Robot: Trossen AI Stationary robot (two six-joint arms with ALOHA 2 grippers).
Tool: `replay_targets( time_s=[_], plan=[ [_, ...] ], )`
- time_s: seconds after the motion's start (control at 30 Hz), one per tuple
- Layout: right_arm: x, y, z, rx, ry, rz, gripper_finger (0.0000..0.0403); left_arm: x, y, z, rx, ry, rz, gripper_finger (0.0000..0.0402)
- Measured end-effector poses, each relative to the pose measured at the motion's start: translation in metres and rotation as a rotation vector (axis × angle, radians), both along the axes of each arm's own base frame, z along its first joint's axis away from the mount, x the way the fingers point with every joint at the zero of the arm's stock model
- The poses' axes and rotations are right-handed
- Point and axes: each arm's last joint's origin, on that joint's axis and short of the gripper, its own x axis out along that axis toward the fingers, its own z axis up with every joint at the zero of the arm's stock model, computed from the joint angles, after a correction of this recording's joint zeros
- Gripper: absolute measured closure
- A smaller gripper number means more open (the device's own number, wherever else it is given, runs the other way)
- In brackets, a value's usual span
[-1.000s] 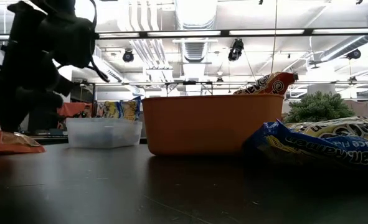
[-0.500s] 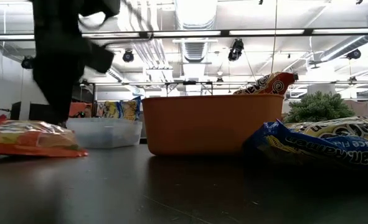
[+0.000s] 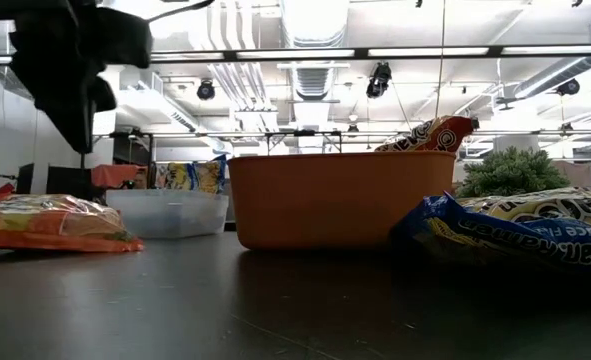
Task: Sort Maruchan noodles
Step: Put the orange noodle packet into the white bin
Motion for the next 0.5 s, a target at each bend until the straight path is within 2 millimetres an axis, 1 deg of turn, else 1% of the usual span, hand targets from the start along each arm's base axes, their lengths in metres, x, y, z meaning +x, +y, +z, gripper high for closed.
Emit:
replay_targets(
  time_s=[0.1, 0.2, 0.3, 0.4, 0.5],
  plan=[
    [0.000, 0.000, 0.000, 0.003, 0.000, 0.000, 0.0394, -0.018, 0.009, -0.002, -0.011, -0.036, 0.130, 0.0362],
    [0.000, 0.000, 0.000, 0.003, 0.000, 0.001, 0.0394, -0.034, 0.020, -0.007, -0.033, -0.089, 0.367, 0.0362],
    [0.000, 0.000, 0.000, 0.003, 0.000, 0.001, 0.0394, -0.045, 0.027, -0.015, -0.060, -0.120, 0.558, 0.0362],
    [0.000, 0.000, 0.000, 0.003, 0.000, 0.001, 0.0394, -0.052, 0.029, -0.021, -0.088, -0.130, 0.637, 0.0352],
    [0.000, 0.000, 0.000, 0.005, -0.001, 0.001, 0.0394, -0.056, 0.030, -0.025, -0.096, -0.124, 0.678, 0.0324]
  ],
)
